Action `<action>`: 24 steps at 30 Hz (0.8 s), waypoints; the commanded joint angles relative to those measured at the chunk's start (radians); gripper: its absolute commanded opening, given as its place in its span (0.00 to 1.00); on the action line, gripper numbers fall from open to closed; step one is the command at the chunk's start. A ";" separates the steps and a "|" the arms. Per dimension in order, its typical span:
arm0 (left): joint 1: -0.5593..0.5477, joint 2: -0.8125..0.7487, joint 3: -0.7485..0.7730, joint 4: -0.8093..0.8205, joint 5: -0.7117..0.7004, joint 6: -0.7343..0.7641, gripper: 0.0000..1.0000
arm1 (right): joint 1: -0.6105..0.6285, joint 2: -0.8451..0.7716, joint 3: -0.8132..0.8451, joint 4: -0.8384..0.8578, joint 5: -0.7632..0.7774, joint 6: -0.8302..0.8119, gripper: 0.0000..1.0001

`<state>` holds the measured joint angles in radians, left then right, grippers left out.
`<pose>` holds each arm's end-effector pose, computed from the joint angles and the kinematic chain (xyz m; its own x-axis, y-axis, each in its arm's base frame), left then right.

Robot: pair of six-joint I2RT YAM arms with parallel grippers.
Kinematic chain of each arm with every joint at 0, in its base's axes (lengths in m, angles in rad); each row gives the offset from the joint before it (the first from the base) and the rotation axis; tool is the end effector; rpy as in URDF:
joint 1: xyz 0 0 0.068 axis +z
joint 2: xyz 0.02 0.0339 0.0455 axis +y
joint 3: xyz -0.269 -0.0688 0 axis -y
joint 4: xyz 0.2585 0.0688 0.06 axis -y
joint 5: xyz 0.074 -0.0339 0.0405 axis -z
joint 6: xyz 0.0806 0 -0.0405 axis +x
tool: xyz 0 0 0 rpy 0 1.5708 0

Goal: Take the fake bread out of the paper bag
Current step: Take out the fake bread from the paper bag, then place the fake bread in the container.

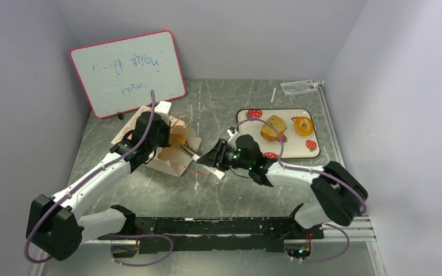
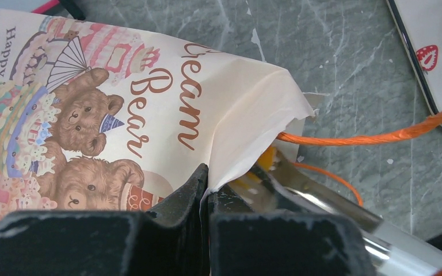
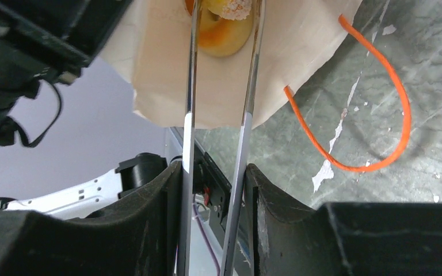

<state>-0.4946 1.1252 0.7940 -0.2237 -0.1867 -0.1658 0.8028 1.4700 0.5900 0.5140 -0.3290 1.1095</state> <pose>0.2696 -0.1284 0.2482 -0.5114 0.0916 -0.8544 0.2465 0.9681 -0.0438 0.2204 0.2657 0.1663 -0.9079 0.2798 -0.3121 -0.1737 0.4266 0.8876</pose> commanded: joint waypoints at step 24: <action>-0.005 0.058 0.068 -0.049 -0.129 -0.073 0.07 | -0.057 -0.785 -0.010 -0.779 0.361 -0.125 0.00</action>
<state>-0.4950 1.1801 0.8242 -0.2497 -0.2874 -0.2291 0.7525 0.7280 0.5114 -0.1467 -0.0845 1.0225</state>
